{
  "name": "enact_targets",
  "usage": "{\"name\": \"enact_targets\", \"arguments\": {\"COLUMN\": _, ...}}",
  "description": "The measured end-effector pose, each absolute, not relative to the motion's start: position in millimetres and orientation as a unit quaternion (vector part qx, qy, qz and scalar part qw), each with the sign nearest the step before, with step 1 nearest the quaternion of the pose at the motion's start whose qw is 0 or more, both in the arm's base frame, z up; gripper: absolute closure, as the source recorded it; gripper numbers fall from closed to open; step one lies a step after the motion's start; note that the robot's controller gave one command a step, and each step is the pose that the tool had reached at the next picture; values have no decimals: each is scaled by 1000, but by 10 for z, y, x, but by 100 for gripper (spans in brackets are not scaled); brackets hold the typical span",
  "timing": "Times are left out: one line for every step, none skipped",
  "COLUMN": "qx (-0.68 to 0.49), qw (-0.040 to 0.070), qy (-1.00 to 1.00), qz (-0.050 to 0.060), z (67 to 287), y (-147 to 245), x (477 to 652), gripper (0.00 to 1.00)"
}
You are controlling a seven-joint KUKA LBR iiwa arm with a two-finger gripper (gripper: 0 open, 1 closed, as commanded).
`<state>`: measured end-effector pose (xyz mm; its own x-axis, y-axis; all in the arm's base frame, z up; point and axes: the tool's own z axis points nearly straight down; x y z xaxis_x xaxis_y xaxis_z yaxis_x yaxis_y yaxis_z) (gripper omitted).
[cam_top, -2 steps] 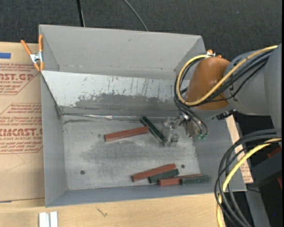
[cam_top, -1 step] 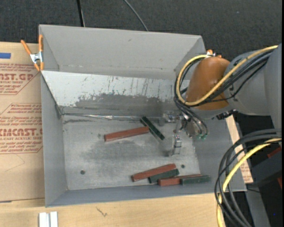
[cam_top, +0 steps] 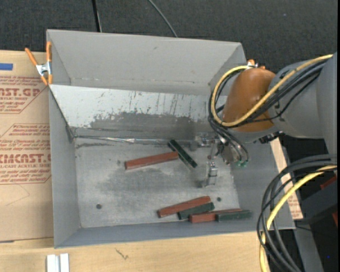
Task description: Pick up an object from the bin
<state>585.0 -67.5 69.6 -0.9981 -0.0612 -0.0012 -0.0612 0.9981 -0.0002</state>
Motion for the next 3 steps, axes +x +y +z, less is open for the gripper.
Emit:
{"name": "enact_targets", "arguments": {"qx": -23, "qw": 1, "qy": 1000, "qz": 1, "z": 824, "y": -16, "x": 5744, "gripper": 100}}
{"name": "enact_targets", "arguments": {"qx": -23, "qw": 1, "qy": 1000, "qz": 1, "z": 824, "y": -16, "x": 5744, "gripper": 100}}
{"name": "enact_targets", "arguments": {"qx": -38, "qw": 0, "qy": 999, "qz": 0, "z": 2873, "y": -120, "x": 5428, "gripper": 100}}
